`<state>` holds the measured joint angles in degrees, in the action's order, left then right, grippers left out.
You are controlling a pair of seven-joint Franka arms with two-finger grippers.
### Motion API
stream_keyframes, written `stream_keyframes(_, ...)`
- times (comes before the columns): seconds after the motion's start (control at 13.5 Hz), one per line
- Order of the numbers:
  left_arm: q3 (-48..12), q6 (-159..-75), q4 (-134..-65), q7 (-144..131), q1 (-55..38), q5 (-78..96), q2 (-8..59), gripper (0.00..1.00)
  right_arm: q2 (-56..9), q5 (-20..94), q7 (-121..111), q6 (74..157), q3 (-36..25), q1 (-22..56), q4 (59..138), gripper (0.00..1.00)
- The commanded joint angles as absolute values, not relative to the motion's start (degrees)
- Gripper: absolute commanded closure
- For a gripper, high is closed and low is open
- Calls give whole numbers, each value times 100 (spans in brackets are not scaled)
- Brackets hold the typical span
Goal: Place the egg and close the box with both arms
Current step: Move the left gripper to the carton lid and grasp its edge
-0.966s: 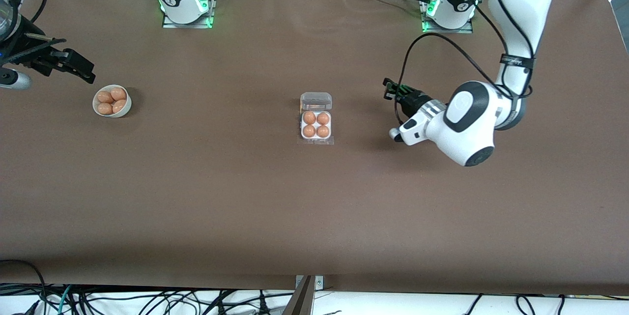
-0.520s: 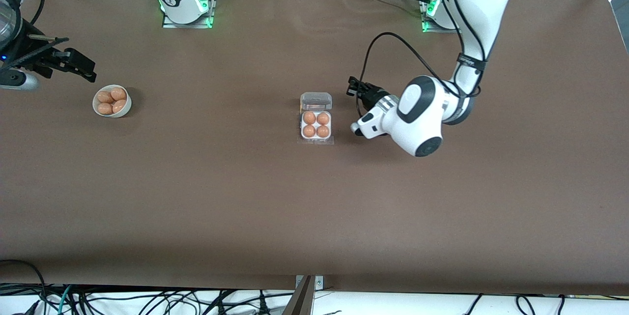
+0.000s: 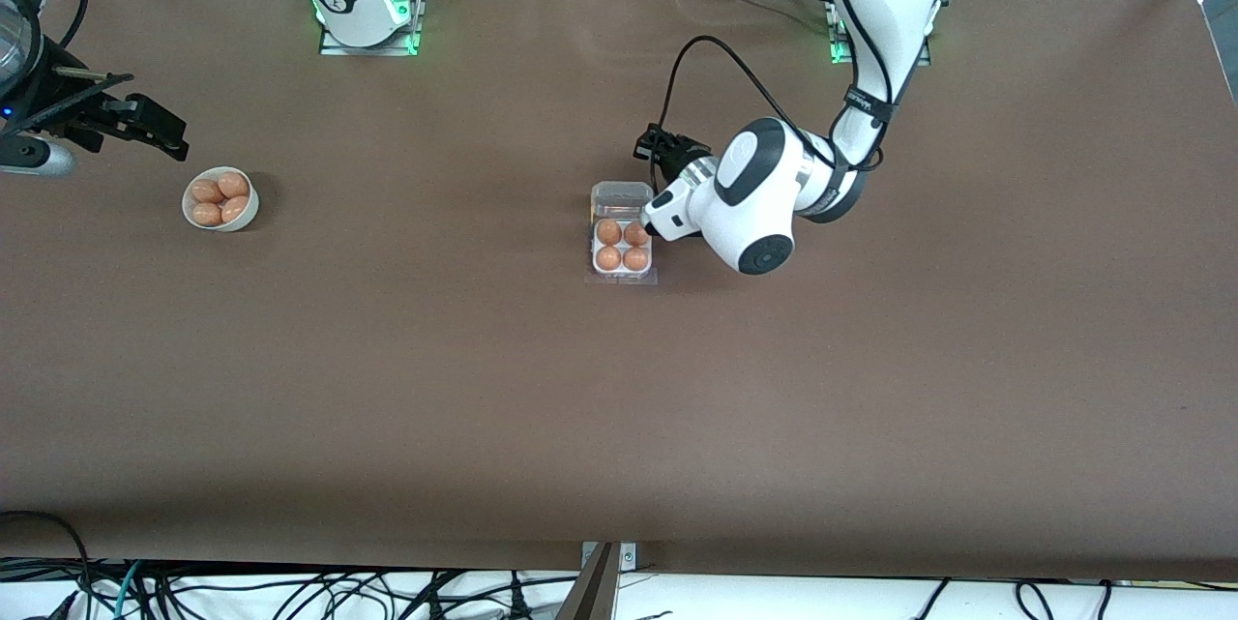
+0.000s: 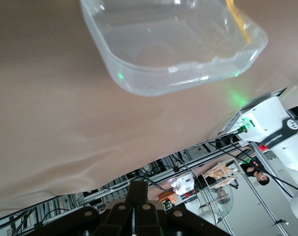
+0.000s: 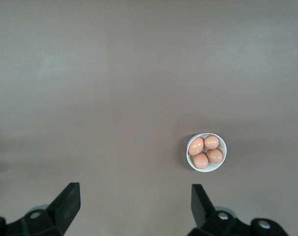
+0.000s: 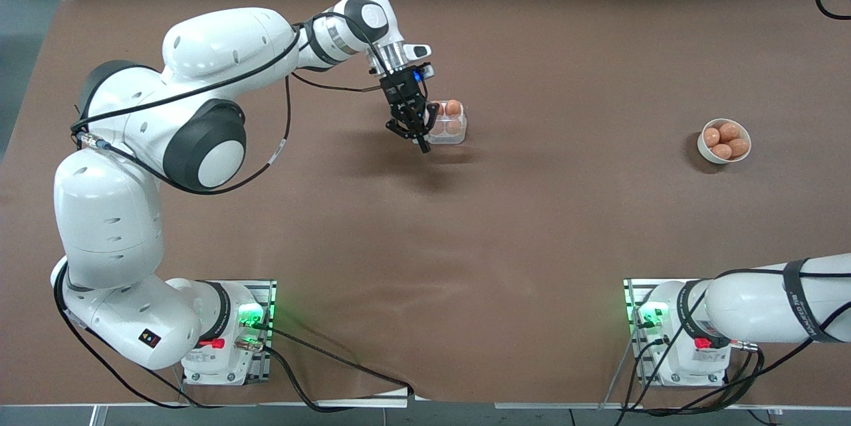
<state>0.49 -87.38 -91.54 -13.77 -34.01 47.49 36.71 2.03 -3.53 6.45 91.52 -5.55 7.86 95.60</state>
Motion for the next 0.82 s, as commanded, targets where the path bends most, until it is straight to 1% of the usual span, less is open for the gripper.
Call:
stream_keyframes(0.0, 132, -8832, -9088, -1512, -3629, 4948, 3753, 100, 325, -272, 606, 9176, -536, 738, 9607, 0)
stream_keyframes(0.3, 132, -9307, -9088, -1713, -3972, 4948, 3946, 100, 229, -273, 554, 9158, -536, 738, 9484, 0)
stream_keyframes(0.74, 149, -9360, -9053, -1828, -4069, 4878, 3964, 100, 220, -272, 562, 9088, -536, 738, 9475, 0)
